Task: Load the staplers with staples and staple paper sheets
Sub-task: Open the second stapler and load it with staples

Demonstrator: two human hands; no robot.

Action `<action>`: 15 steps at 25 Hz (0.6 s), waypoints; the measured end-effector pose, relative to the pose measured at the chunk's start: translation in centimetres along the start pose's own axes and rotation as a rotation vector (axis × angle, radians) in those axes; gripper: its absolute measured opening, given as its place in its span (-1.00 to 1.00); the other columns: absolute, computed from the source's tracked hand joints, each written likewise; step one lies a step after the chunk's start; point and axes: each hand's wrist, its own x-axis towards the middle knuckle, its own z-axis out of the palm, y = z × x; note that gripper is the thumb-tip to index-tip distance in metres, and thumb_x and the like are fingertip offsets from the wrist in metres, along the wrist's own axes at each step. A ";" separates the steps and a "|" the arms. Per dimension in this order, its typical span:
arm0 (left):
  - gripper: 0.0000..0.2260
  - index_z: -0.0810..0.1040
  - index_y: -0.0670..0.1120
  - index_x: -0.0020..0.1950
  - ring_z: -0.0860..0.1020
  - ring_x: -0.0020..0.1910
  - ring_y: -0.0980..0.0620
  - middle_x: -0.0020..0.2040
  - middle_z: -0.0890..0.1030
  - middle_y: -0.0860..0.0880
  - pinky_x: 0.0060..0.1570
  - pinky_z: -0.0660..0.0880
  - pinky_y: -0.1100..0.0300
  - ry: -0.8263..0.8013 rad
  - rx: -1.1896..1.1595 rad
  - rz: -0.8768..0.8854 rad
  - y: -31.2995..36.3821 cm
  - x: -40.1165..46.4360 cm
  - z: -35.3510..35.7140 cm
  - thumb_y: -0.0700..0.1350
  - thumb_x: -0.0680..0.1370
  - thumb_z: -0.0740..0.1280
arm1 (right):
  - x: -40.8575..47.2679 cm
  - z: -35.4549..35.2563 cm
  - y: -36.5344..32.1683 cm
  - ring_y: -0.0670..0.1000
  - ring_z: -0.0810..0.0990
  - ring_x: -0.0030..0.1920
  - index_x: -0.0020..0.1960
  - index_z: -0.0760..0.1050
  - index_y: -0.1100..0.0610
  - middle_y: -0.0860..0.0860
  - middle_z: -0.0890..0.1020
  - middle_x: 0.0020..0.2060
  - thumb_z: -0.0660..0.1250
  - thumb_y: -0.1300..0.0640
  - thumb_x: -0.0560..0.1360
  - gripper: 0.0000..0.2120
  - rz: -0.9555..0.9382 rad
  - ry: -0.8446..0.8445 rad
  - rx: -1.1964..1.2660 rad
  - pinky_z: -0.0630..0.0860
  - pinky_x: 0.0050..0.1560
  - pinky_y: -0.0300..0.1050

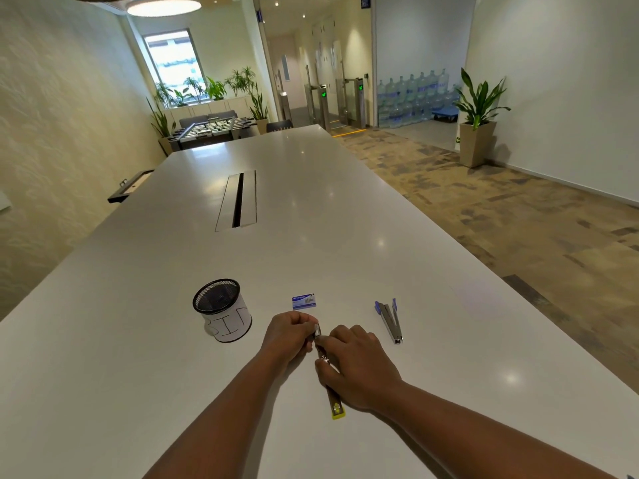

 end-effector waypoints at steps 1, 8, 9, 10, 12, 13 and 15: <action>-0.87 0.68 -0.25 -0.05 0.50 -0.40 -0.02 -0.30 0.62 -0.20 -0.26 0.52 0.13 -0.018 -0.009 0.005 0.0 -0.2 -0.1 -0.33 0.56 0.32 | 0.1 0.0 0.0 -0.01 0.42 -0.01 0.22 0.48 -0.11 -0.12 0.51 -0.03 0.07 -0.20 0.54 -0.63 0.003 -0.005 0.004 0.43 0.05 0.02; -0.87 0.66 -0.26 0.05 0.49 -0.36 0.00 -0.24 0.62 -0.19 -0.30 0.51 0.18 -0.074 -0.062 0.026 -0.2 -0.8 -0.4 -0.37 0.56 0.34 | 0.2 0.1 0.2 -0.01 0.42 0.00 0.24 0.49 -0.12 -0.14 0.51 -0.02 0.11 -0.19 0.51 -0.62 0.006 -0.017 0.012 0.41 0.05 -0.01; -0.86 0.66 -0.26 0.05 0.49 -0.35 0.00 -0.24 0.62 -0.19 -0.29 0.51 0.19 -0.078 -0.063 0.025 -0.2 -0.8 -0.4 -0.37 0.56 0.34 | 0.2 0.1 0.2 -0.01 0.42 0.00 0.24 0.48 -0.12 -0.14 0.51 -0.02 0.11 -0.20 0.51 -0.62 0.007 -0.021 0.011 0.41 0.06 -0.01; -0.86 0.66 -0.25 0.06 0.50 -0.34 0.00 -0.23 0.62 -0.19 -0.29 0.52 0.19 -0.080 -0.060 0.028 -0.3 -0.8 -0.5 -0.38 0.56 0.34 | 0.2 0.1 0.3 -0.01 0.42 0.01 0.25 0.48 -0.13 -0.14 0.51 -0.02 0.11 -0.20 0.51 -0.62 0.005 -0.024 0.008 0.41 0.06 -0.01; -0.86 0.66 -0.25 0.05 0.50 -0.32 -0.02 -0.23 0.61 -0.20 -0.27 0.52 0.18 -0.084 -0.064 0.036 -0.4 -0.8 -0.5 -0.38 0.55 0.36 | 0.2 0.2 0.3 -0.02 0.42 0.00 0.26 0.45 -0.12 -0.14 0.51 -0.02 0.11 -0.21 0.51 -0.61 0.003 -0.022 0.001 0.42 0.06 -0.01; -0.86 0.66 -0.25 0.04 0.50 -0.33 -0.02 -0.23 0.61 -0.20 -0.27 0.51 0.16 -0.083 -0.069 0.038 -0.4 -0.8 -0.5 -0.39 0.54 0.36 | 0.2 0.2 0.3 -0.02 0.41 -0.01 0.28 0.42 -0.12 -0.14 0.50 -0.04 0.11 -0.21 0.51 -0.60 0.006 -0.017 0.006 0.42 0.07 -0.01; -0.87 0.68 -0.25 0.00 0.49 -0.36 0.00 -0.26 0.62 -0.19 -0.28 0.49 0.16 -0.072 -0.066 0.031 -0.4 -0.7 -0.4 -0.40 0.54 0.36 | 0.2 0.2 0.3 -0.02 0.41 -0.02 0.35 0.36 -0.11 -0.15 0.48 -0.06 0.13 -0.22 0.50 -0.55 0.024 -0.014 0.033 0.42 0.07 -0.01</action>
